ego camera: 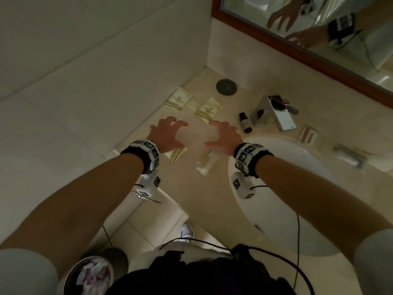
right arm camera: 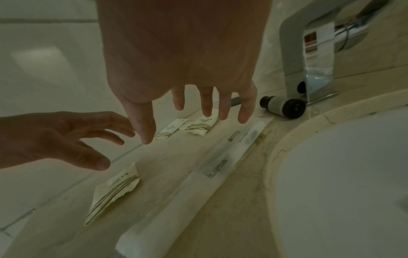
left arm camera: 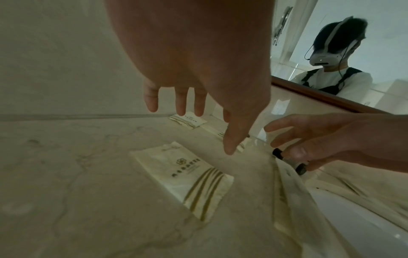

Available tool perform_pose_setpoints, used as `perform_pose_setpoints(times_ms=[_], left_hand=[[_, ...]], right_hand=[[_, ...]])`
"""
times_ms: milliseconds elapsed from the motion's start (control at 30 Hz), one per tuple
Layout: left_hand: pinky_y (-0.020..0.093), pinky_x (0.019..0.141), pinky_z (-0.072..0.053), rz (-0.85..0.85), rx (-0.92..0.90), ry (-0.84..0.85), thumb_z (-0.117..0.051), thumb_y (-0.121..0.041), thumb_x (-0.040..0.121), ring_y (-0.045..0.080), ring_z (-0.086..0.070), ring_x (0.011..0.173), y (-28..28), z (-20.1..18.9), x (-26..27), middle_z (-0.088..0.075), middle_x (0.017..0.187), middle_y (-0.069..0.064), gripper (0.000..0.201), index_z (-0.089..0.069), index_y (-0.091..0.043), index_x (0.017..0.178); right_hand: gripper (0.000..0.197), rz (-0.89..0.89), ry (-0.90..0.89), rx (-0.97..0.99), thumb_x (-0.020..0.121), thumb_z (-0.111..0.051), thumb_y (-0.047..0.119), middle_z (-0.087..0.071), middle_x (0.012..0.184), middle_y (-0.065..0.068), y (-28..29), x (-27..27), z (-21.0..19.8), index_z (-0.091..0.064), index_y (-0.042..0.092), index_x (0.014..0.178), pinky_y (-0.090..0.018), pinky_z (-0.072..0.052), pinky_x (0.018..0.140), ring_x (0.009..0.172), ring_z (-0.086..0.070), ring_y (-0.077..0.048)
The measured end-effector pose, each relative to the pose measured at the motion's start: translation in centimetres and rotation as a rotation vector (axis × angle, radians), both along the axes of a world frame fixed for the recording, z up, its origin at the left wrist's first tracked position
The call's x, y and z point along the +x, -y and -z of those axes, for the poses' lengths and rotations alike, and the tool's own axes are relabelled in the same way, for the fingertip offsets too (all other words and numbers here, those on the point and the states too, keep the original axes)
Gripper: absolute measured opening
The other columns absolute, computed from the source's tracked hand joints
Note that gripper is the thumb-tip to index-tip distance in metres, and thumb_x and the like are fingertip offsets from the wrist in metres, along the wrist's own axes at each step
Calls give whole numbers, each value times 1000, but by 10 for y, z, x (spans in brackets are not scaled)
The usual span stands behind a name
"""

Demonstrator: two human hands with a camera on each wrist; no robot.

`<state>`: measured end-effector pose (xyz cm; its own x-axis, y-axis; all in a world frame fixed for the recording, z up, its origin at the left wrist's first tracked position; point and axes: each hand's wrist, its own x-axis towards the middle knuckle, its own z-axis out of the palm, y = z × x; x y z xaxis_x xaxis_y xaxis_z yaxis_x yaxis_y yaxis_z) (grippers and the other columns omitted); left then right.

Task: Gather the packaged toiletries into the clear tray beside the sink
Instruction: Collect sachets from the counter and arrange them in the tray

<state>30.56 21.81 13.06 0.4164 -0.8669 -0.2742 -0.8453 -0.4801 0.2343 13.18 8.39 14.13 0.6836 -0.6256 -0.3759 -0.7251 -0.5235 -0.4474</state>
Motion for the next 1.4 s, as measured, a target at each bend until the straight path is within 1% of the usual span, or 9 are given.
perform_pose_setpoints(times_ms=[300,567,733,833,967,1100,1200,1333,1400], left_hand=[[47,105,-25,209,183,184,-55,-25,84,28,-17,140,-5,16,19,-18,153,5,59,-39,-40,138],[43,97,-28,289,185,239,-60,-25,82,24,-37,121,8,19,19,-48,126,2,36,-54,-29,117],[38,90,-29,197,154,91,-62,-28,81,21,-46,105,16,20,21,-61,107,0,30,-53,-24,109],[32,86,-36,7,95,-177,-69,-32,81,24,-53,106,20,22,20,-59,115,3,40,-55,-19,116],[26,75,-36,-123,3,-484,-75,-30,79,18,-50,93,34,17,14,-55,106,2,41,-55,-14,111],[22,61,-35,-136,-67,-583,-78,-29,76,17,-52,88,56,8,2,-55,102,1,39,-53,-16,104],[24,70,-39,-160,-86,-648,-76,-27,78,19,-57,96,61,4,-2,-60,106,4,42,-61,-12,115],[29,76,-44,-111,-99,-669,-70,-25,84,31,-61,96,70,1,-9,-66,96,18,30,-68,1,100],[25,69,-41,-77,-101,-678,-69,-23,85,23,-58,85,75,-1,-13,-63,84,10,22,-68,-2,91]], right_hand=[[76,-67,-72,-12,77,-67,48,-34,144,-7,0,21,13,-31,33,142,-48,-30,105,128,-34,-31],[63,-73,-110,-8,80,-65,47,-42,138,-6,3,27,19,-43,27,136,-47,-30,104,129,-34,-30],[48,-41,-30,71,83,-64,38,-53,129,-4,4,29,22,-52,24,127,-40,-35,102,123,-41,-23],[37,117,157,276,82,-70,27,-62,119,-3,4,34,21,-58,19,116,-27,-43,90,113,-55,-18],[34,229,198,374,79,-73,25,-65,99,3,7,41,21,-57,22,110,-25,-44,88,103,-60,-17],[39,352,251,423,80,-74,24,-66,102,0,18,34,14,-62,13,115,-31,-50,85,95,-63,-17],[22,360,317,399,77,-74,17,-72,99,-12,21,31,10,-71,12,98,-41,-52,87,91,-67,-24],[17,385,382,369,75,-74,8,-71,91,-13,28,23,7,-72,13,91,-39,-52,84,85,-66,-26],[19,413,395,414,77,-72,4,-68,88,-10,30,17,5,-70,11,95,-34,-51,80,81,-64,-21]])
